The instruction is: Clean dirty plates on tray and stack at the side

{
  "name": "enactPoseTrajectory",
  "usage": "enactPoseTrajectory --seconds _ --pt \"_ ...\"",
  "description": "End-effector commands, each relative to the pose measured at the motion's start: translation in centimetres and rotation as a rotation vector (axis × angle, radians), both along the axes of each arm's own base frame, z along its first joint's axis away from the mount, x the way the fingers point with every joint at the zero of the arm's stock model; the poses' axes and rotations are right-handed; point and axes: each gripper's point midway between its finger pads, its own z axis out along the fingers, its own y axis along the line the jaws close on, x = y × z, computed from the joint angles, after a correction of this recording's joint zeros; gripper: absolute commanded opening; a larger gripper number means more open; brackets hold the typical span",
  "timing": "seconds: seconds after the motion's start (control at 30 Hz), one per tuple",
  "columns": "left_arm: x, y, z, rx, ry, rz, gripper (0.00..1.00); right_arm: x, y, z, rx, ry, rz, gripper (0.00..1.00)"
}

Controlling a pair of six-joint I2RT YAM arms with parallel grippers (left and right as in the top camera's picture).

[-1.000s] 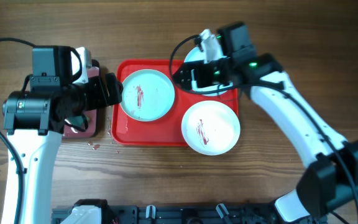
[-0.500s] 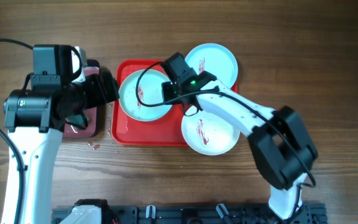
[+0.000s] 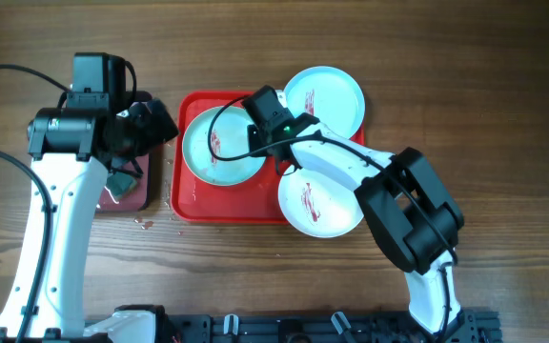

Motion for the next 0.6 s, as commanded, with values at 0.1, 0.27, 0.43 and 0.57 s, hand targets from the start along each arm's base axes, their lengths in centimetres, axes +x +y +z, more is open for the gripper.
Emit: enactPoseTrajectory --seconds 0.1,0.27,0.43,0.57 --pt "1.0 1.7 -2.9 0.063 0.092 0.16 0.93 -0.1 -0.2 -1.5 -0.03 0.018 -0.003 0.04" --pt "-0.3 5.3 -5.4 0.163 0.203 0.39 0.93 -0.1 -0.3 -1.6 -0.034 0.019 0.003 0.04" --pt "-3.5 9.3 -7.7 0.153 0.309 0.533 1.0 -0.3 -0.4 -1.8 -0.036 0.022 0.003 0.04" --pt "-3.2 9.4 -12.5 0.016 0.299 0.407 1.0 -0.2 -0.3 -1.8 -0.034 0.019 0.003 0.04"
